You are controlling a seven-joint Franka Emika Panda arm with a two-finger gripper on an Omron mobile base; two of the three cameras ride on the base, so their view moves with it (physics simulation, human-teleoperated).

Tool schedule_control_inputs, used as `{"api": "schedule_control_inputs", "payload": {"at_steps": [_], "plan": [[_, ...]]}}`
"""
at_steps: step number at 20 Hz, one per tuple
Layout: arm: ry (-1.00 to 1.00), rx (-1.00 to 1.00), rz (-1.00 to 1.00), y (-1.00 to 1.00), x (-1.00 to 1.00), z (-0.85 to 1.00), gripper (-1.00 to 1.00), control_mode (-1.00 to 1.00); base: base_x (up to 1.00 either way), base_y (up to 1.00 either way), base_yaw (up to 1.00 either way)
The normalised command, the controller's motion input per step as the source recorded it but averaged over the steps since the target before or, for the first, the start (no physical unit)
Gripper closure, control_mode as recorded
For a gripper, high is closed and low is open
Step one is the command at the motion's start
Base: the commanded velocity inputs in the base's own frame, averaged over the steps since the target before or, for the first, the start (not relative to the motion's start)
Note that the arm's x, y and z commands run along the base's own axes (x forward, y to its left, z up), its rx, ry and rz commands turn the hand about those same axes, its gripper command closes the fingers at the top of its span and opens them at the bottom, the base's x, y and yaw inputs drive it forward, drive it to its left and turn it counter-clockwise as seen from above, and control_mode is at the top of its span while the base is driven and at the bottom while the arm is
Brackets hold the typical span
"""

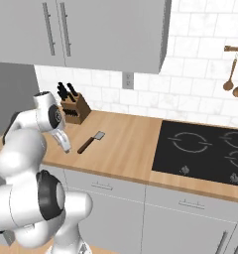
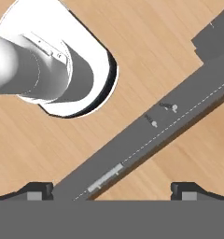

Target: Put the onion and lemon wedge in the pot. Retrieve the spatula and lightly stir the vegetables in the pot.

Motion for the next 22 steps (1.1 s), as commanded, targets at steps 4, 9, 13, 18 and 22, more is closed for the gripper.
{"api": "schedule_control_inputs", "payload": {"at_steps": [4, 9, 13, 18, 22], "plan": [[-0.09, -0.11, 0.14, 0.16, 0.13, -0.40, -1.00, -1.00, 0.00, 0.00, 0.00], [0.00, -0.06, 0.15, 0.00, 0.37, -0.31, -1.00, -1.00, 0.00, 0.00, 0.00], [-0.01, -0.01, 0.14, 0.00, 0.35, -0.34, -1.00, -1.00, 0.00, 0.00, 0.00], [-0.02, 0.00, 0.10, 0.00, 0.46, -0.29, -1.00, -1.00, 0.00, 0.00, 0.00], [-0.02, 0.00, 0.06, 0.00, 0.51, -0.25, -1.00, -1.00, 0.00, 0.00, 0.00]]}}
